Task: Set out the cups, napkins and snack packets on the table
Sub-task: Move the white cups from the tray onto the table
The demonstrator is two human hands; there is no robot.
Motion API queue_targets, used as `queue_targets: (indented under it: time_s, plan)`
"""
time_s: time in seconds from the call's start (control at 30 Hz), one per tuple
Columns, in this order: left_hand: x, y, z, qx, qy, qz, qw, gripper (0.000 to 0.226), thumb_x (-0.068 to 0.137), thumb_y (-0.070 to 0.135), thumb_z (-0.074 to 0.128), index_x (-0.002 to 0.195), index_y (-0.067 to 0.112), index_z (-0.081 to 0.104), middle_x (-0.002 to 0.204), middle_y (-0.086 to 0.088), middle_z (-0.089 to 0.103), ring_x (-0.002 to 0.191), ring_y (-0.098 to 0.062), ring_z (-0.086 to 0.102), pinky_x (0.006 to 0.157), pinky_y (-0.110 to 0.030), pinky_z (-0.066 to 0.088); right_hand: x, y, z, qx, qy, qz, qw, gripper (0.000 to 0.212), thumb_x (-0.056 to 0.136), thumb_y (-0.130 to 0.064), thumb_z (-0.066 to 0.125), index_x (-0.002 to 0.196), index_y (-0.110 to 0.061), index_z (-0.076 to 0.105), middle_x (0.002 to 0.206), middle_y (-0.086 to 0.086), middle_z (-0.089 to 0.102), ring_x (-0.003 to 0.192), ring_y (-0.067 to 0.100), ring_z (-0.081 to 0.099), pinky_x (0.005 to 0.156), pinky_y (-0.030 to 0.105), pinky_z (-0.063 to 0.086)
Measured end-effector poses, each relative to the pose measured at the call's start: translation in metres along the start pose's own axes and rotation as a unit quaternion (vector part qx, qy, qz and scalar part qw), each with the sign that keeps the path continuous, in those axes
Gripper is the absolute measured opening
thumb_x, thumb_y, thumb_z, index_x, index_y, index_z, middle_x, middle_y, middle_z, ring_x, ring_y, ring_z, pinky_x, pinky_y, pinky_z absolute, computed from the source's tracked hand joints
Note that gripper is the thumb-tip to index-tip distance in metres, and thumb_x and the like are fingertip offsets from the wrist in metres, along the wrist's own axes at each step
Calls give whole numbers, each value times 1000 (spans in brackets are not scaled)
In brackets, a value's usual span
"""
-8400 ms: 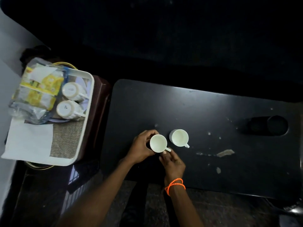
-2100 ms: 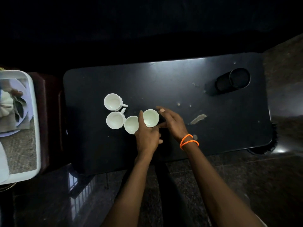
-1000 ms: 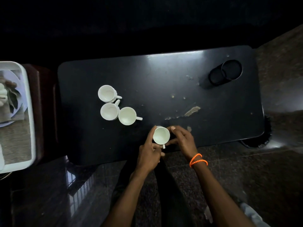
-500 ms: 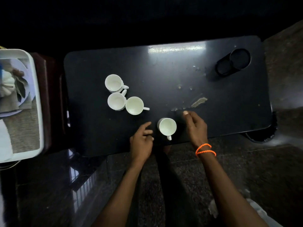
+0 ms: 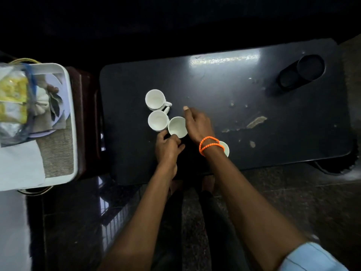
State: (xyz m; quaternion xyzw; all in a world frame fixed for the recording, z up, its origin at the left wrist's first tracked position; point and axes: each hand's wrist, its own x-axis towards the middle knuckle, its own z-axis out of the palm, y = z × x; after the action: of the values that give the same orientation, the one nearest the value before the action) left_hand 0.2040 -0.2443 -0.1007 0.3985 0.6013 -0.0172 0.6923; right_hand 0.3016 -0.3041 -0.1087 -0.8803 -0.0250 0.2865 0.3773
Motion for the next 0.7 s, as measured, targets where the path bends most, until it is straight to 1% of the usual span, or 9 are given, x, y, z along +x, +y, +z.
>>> queue_targets:
  time_s: [0.07,0.17,0.2,0.27,0.33,0.43,0.53,0.63,0.7]
  plan:
    - [-3,-1,-4,18,11,17,1000,55,85,-3,51,133,22,65,108,-8,74,100,-19,70,86,-38,63,-12,6,3,26,5,35,999,54,102,-51,40,59,-18,46,63,-1,59,72,29,57,64,34,33]
    - [-9,-6,-15,68,10,51,996,62,76,-1,49,122,34,72,109,0,79,104,-21,75,90,-43,64,-35,16,10,81,1,69,994,57,100,-53,44,64,-10,56,62,3,65,65,20,59,61,34,40]
    - [-11,-7,-19,74,7,53,996,63,73,-1,49,119,35,73,112,1,80,107,-22,75,91,-45,64,-43,20,13,105,6,71,992,55,99,-52,45,67,-10,58,64,5,67,64,16,59,63,35,44]
    - [-16,-11,-29,84,12,50,995,65,67,1,49,120,31,73,115,1,79,109,-24,75,91,-50,64,-63,28,22,153,17,83,985,47,98,-51,48,74,-15,66,75,2,72,75,14,64,76,38,51]
    - [-22,-16,-37,103,25,50,993,69,64,5,49,123,29,73,116,2,79,108,-24,76,92,-52,63,-82,35,31,189,24,116,975,40,97,-50,50,90,-19,76,95,7,74,98,19,68,93,41,53]
    - [-28,-27,-45,120,42,51,991,64,71,0,51,123,29,74,115,3,79,104,-24,76,90,-53,64,-103,42,41,235,37,157,958,34,99,-41,55,109,-18,78,109,10,72,109,21,68,103,45,51]
    - [-32,-35,-51,134,55,52,988,64,76,-5,52,125,29,74,110,5,80,95,-23,78,88,-52,64,-111,42,43,262,57,180,946,28,100,-34,58,108,-17,79,108,7,71,107,18,68,101,41,53]
    - [-38,-38,-56,138,60,57,987,63,71,5,53,124,32,72,109,8,79,92,-17,77,88,-51,64,-116,42,45,262,53,184,946,25,100,-34,60,106,-19,80,107,4,71,104,15,68,94,31,52]
    - [-40,-39,-59,136,60,54,987,63,70,8,53,125,33,72,111,8,79,95,-16,77,89,-50,64,-118,44,46,255,44,174,950,22,100,-34,60,108,-24,79,110,2,70,105,12,68,94,27,50]
